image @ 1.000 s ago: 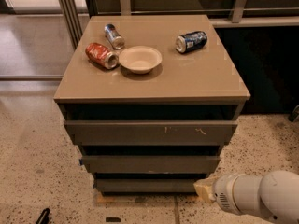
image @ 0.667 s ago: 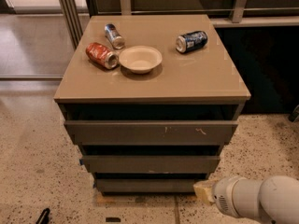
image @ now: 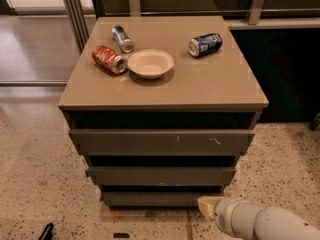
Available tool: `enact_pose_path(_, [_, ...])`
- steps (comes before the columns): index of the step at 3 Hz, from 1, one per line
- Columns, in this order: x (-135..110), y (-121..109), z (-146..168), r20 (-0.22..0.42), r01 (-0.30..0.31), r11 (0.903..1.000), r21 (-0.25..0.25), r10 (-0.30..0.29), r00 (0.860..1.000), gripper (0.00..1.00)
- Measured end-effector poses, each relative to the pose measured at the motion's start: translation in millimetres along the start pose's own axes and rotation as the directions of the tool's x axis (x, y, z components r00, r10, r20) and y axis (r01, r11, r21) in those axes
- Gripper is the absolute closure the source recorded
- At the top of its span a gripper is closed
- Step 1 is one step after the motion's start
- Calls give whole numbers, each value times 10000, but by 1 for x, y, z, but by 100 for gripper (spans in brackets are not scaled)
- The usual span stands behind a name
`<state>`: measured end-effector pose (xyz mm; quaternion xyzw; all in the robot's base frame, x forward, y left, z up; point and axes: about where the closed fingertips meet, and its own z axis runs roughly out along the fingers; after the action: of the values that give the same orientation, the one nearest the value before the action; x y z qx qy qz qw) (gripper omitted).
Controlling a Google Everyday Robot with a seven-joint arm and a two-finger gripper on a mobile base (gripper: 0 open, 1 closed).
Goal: Open middle drawer
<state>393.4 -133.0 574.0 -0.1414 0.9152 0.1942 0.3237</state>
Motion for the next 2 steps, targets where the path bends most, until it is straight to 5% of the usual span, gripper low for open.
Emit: enact_pose_path(2, [-37, -30, 24, 1500, -193, 9938, 1099, 26, 9887, 100])
